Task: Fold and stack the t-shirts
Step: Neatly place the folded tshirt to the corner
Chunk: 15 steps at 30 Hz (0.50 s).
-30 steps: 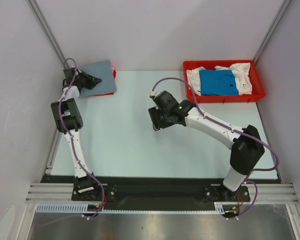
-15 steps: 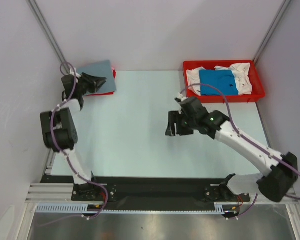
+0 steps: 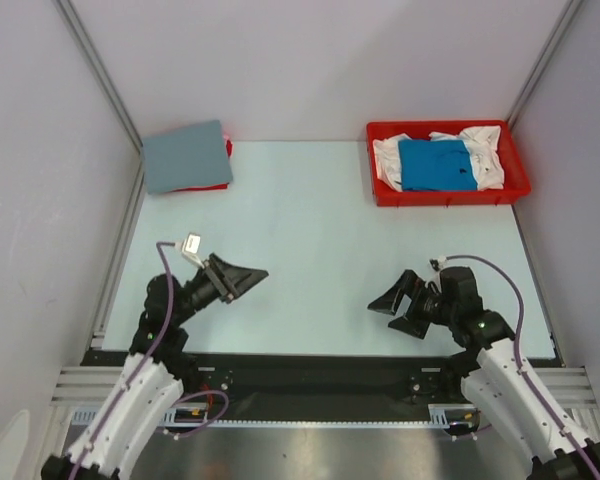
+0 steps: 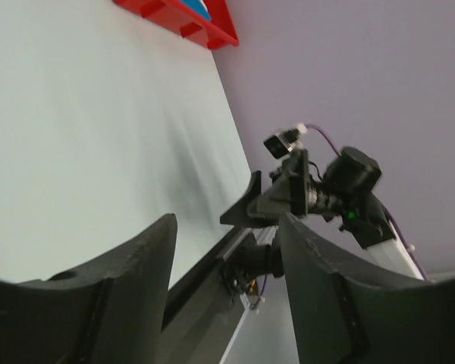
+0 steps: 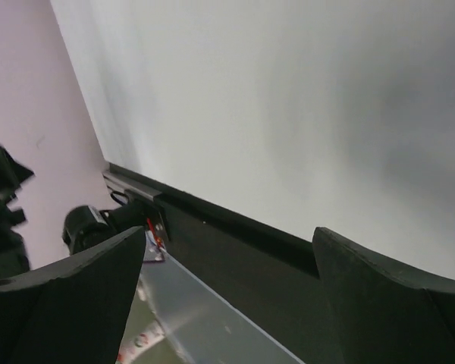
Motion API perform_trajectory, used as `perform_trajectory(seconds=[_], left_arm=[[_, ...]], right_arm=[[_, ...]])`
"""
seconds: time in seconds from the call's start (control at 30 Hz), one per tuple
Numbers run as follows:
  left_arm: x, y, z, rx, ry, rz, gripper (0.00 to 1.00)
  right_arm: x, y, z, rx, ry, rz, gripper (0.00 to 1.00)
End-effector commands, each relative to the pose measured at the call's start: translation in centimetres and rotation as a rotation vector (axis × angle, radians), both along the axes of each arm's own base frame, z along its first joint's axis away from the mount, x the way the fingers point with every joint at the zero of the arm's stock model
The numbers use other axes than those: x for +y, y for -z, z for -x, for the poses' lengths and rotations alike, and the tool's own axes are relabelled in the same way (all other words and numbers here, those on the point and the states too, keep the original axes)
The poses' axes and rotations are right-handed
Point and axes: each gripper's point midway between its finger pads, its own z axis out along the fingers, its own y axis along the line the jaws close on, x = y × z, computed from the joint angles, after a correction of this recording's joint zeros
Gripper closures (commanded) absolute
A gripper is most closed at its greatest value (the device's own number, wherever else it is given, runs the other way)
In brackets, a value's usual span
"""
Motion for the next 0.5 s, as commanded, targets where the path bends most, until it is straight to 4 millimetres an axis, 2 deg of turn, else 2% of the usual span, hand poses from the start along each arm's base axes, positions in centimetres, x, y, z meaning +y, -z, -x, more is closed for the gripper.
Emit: perform_trajectory(seconds=[0.0,0.03,0.07,0.1,0.13,0.27,0.37,0.4,0.43,0.47], left_arm=[[1.1,3.5,3.1,0.104,-0.037,0.027,0.37],[1.0,5.0,3.8,0.145,-0.028,0.051,0.36],[1.0,5.3,4.3,0.149,-0.02,0.068,0.34],[1.0,4.7,5.4,0.108,0.004,0.099,0.33],[0.9,5.8,5.7,0.151,0.013,0.128,0.32],[0.3,5.4,7.1,0.11,0.094,0.161,0.31],[0.2,4.4,8.0,0.054,0.137,0.151,0.28],[0.1,3.9,8.1,0.03,0.146,0.171,0.28],[-0.2,4.9,8.4,0.069,0.176,0.186,0.28],[-0.3,4.9,8.5,0.062,0.19,0.195,0.28]], right_arm=[[0.2,0.2,-0.4,0.064,0.074,-0.138,0.0],[0.0,2.0,0.2,0.12,0.088,-0.146,0.0],[-0.2,2.7,0.2,0.132,0.101,-0.15,0.0],[-0.2,3.3,0.1,0.137,0.113,-0.155,0.0],[-0.3,4.7,0.7,0.185,0.129,-0.164,0.0],[-0.1,5.9,1.4,0.168,0.136,-0.213,0.0],[0.1,5.7,1.7,0.125,0.13,-0.265,0.0],[0.1,4.7,1.5,0.072,0.132,-0.299,0.0],[0.4,3.9,1.7,0.048,0.113,-0.332,0.0],[0.6,2.8,1.6,0.0,0.095,-0.368,0.0]])
